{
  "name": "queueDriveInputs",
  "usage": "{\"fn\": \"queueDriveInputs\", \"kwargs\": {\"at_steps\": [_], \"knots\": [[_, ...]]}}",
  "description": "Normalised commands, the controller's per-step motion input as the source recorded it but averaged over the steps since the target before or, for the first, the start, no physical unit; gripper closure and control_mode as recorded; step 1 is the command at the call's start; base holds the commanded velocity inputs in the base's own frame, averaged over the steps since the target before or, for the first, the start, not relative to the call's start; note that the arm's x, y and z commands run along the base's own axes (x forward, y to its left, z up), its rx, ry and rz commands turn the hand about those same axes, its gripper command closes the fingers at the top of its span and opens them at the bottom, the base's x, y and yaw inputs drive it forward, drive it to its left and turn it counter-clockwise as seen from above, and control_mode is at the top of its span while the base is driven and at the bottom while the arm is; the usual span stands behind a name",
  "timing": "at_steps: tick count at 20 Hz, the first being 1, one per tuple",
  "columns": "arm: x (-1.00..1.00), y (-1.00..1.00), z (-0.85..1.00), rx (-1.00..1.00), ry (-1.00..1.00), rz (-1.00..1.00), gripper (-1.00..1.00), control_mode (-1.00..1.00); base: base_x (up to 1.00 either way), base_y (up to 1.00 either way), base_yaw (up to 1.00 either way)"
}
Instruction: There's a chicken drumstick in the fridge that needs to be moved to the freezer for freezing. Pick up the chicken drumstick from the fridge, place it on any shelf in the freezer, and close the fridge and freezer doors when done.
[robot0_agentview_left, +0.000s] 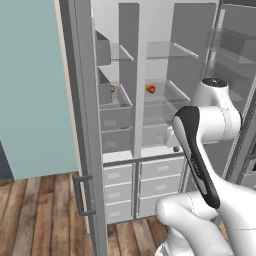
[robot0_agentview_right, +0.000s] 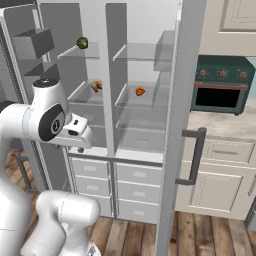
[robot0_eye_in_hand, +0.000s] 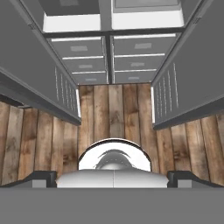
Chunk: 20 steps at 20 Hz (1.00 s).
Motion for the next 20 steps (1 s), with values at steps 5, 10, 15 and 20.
{"fn": "queueDriveInputs", "kwargs": {"at_steps": [5,10,15,20], "knots": [[0.0,0.0,0.0,0.0,0.0,0.0,-1.0,1.0,-0.3,0.0,0.0],[0.0,0.0,0.0,0.0,0.0,0.0,-1.0,1.0,-0.39,0.0,0.0],[0.0,0.0,0.0,0.0,0.0,0.0,-1.0,1.0,-0.34,0.0,0.0],[0.0,0.0,0.0,0.0,0.0,0.0,-1.0,1.0,-0.34,0.0,0.0]]}}
